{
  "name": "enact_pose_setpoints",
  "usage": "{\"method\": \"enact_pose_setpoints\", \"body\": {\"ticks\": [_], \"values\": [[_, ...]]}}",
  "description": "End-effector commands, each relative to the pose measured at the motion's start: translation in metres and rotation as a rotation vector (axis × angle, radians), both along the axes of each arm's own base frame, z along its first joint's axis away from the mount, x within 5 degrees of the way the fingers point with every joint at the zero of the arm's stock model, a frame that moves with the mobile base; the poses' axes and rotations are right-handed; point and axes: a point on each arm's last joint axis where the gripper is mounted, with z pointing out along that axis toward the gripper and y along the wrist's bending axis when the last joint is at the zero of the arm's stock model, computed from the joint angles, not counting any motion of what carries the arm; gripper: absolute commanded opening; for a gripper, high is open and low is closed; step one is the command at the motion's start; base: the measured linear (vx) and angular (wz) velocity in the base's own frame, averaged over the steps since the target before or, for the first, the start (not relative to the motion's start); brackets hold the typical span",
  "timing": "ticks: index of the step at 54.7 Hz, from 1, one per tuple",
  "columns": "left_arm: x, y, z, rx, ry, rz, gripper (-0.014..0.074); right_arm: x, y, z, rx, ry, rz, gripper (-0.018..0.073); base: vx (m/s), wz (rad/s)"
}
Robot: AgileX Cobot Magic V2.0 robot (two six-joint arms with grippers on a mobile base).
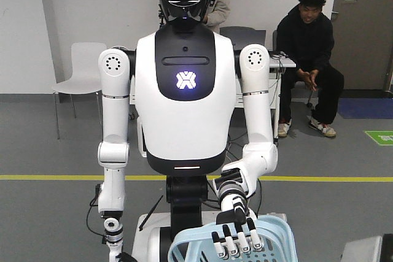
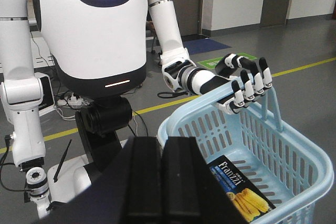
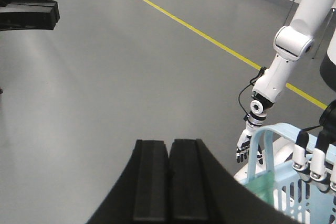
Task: Pick snacks and fruit into basket
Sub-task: 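Raise the left gripper away from the basket, then turn the base away from the other robot toward the fruit tables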
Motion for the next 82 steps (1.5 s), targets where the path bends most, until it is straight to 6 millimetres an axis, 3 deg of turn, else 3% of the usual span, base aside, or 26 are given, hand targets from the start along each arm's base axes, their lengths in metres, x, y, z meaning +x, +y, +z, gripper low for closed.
{"method": "enact_pose_setpoints", "body": {"ticks": [1, 82], "values": [[0.0019, 0.0017, 0.0092, 0.026, -0.036, 0.021, 0.0003, 0.0007, -0.0011, 0.0130, 0.036, -0.030, -0.015, -0.0008, 0.00, 0.00], [0.0020, 0.0019, 0.0093, 0.025, -0.037, 0.023, 0.0003, 0.0009, -0.0011, 0.0130, 0.036, -0.031, -0.016, -0.0008, -0.03, 0.01]]}}
